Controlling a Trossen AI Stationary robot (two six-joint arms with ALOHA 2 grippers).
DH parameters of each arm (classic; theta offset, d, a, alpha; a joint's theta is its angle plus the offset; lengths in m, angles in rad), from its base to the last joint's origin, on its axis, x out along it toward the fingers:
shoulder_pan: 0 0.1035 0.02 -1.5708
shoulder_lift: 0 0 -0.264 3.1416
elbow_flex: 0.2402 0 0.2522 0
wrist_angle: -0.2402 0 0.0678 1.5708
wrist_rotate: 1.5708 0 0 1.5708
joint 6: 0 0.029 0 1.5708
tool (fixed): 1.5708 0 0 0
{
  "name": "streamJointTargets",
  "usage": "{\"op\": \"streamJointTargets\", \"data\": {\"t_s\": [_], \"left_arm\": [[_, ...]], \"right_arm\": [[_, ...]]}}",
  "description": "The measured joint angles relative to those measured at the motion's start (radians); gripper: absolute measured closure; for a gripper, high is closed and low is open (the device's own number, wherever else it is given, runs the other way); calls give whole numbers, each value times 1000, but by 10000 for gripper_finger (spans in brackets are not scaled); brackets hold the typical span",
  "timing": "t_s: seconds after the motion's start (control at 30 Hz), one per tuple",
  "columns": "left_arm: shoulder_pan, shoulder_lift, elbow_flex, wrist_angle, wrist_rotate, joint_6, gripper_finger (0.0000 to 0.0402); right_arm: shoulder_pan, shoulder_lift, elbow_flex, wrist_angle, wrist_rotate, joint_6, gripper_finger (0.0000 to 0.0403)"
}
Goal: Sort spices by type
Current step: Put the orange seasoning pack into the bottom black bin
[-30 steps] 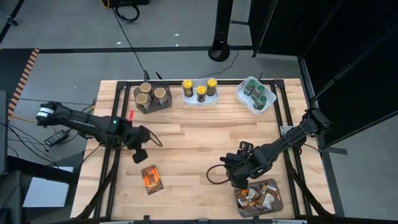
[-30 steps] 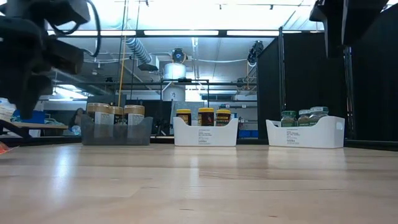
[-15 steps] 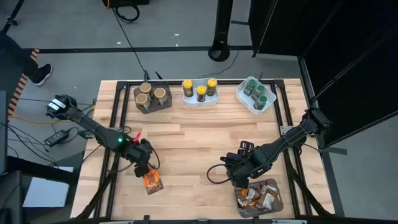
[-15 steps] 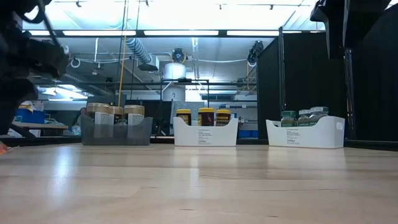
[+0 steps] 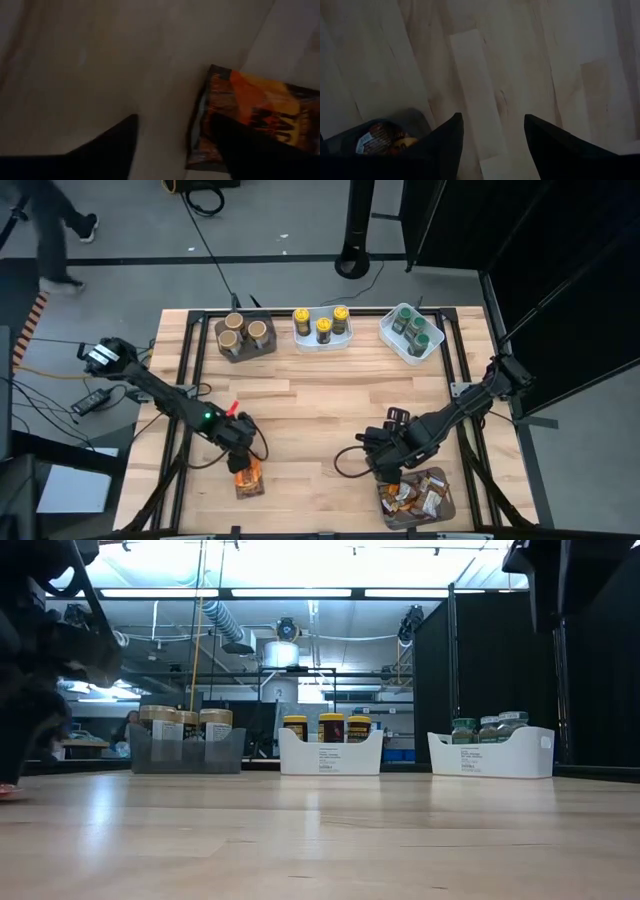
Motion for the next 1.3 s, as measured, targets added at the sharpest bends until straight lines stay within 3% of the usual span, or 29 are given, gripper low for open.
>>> {"op": "streamJointTargets", "data": {"t_s": [0.13,0.27,0.4,0.7,0.93,1.1,1.3], "left_arm": [[0,10,0,39,6,0,233],[6,13,0,59,7,26,362],[36,12,7,63,44,39,395],[136,12,151,57,82,155,400],[128,12,211,-166,105,185,395],[118,18,210,-188,110,203,347],[117,18,210,-174,129,154,250]], "right_arm": [[16,0,0,-4,0,0,188],[32,0,0,-7,-1,1,188],[46,0,0,-29,-3,30,188],[107,0,0,-118,-5,115,215],[176,0,0,-143,44,123,229],[202,0,0,-149,103,146,211],[211,0,0,-160,129,177,165]]}}
